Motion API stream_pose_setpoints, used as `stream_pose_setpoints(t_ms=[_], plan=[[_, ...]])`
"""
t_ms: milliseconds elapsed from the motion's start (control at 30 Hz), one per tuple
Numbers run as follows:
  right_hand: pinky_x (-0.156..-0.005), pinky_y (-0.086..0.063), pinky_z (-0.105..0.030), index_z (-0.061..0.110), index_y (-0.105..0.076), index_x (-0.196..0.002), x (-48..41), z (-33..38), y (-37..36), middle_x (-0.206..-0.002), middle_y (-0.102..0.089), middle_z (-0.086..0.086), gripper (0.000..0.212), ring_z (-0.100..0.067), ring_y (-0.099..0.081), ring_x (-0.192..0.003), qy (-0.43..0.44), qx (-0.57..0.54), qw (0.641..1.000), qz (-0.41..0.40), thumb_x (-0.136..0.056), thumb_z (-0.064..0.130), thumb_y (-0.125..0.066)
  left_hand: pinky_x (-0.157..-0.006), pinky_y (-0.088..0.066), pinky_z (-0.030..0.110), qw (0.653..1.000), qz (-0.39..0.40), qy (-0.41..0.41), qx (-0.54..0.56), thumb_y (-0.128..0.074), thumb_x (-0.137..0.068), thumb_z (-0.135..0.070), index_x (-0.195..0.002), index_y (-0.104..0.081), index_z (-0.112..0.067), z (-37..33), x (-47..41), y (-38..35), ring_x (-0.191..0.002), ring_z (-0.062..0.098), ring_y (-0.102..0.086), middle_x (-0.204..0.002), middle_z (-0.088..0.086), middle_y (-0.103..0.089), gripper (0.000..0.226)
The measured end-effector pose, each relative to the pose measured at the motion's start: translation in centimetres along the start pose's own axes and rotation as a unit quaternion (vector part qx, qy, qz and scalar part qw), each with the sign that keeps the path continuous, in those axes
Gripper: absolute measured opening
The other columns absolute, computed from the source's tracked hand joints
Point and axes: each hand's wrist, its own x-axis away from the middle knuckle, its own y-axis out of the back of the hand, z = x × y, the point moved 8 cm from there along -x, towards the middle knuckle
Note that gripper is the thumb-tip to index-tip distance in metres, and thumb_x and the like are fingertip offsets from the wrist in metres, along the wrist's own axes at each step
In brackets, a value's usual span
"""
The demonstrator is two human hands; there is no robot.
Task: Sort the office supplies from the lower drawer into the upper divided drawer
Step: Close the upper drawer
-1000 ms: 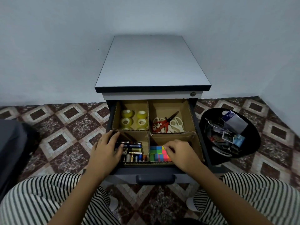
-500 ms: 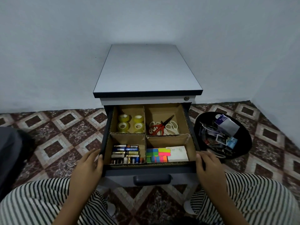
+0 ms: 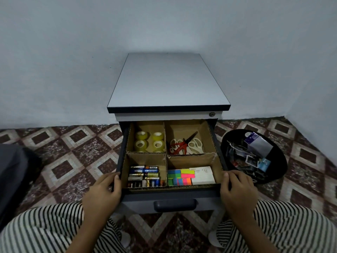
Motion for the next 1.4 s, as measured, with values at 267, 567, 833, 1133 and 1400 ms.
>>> stream_pose_setpoints(t_ms=[267,567,833,1133,1400], plan=[[-0.054,-0.043,-0.030,0.007,-0.073,-0.077,-0.4,0.2,-0.1,-0.080,-0.067,-0.010,0.042,-0.030,-0.062,-0.068,0.009,0.005,1.000,-0.014,-0.088,0.029,-0.038,-0.044,-0.039,0.016,1.000,-0.023,-0.001,-0.003,-0.060,-0.089,-0.017,-0.094,-0.076,-0.017,0.0,-0.3,0.0,-0.068,0.015,-0.066,-0.098,-0.003,-0.072,0.017],[-0.056,-0.048,-0.034,0.006,-0.072,-0.076,-1.9,0.6,-1.2,-0.084,-0.069,-0.011,0.042,-0.031,-0.063,-0.071,0.007,-0.006,1.000,-0.007,-0.086,0.028,-0.038,-0.049,-0.039,0.020,0.999,-0.029,0.005,0.014,-0.056,-0.092,-0.020,-0.097,-0.075,-0.017,-0.1,-1.9,-0.6,-0.073,0.019,-0.063,-0.096,-0.001,-0.071,0.020],[-0.055,-0.049,-0.034,0.004,-0.071,-0.073,-3.7,1.0,-2.5,-0.081,-0.068,-0.011,0.041,-0.032,-0.062,-0.069,-0.001,-0.004,1.000,-0.004,-0.085,0.028,-0.041,-0.050,-0.047,0.029,0.999,-0.026,-0.019,0.009,-0.052,-0.094,-0.022,-0.094,-0.073,-0.016,-1.1,-3.9,-1.0,-0.068,0.017,-0.059,-0.091,0.000,-0.068,0.022],[-0.094,-0.039,-0.061,0.010,-0.069,-0.107,-0.3,3.1,-1.2,-0.122,-0.060,-0.018,0.047,-0.039,-0.048,-0.122,0.022,-0.001,0.999,0.043,-0.090,0.039,-0.035,-0.098,-0.042,0.054,0.976,-0.073,-0.204,-0.034,-0.035,-0.092,-0.037,-0.117,-0.061,-0.008,-4.0,0.1,-1.6,-0.116,0.031,-0.052,-0.123,0.013,-0.059,0.047],[-0.113,-0.006,-0.041,0.012,-0.025,-0.147,6.8,9.6,-4.3,-0.154,-0.023,-0.011,0.060,-0.026,-0.004,-0.146,0.186,0.034,0.965,0.179,-0.099,0.042,-0.005,-0.112,-0.005,0.048,0.926,0.030,-0.347,-0.145,-0.010,-0.099,-0.047,-0.146,-0.027,-0.019,-7.3,6.3,-7.0,-0.147,0.021,-0.001,-0.157,0.004,-0.017,0.057]])
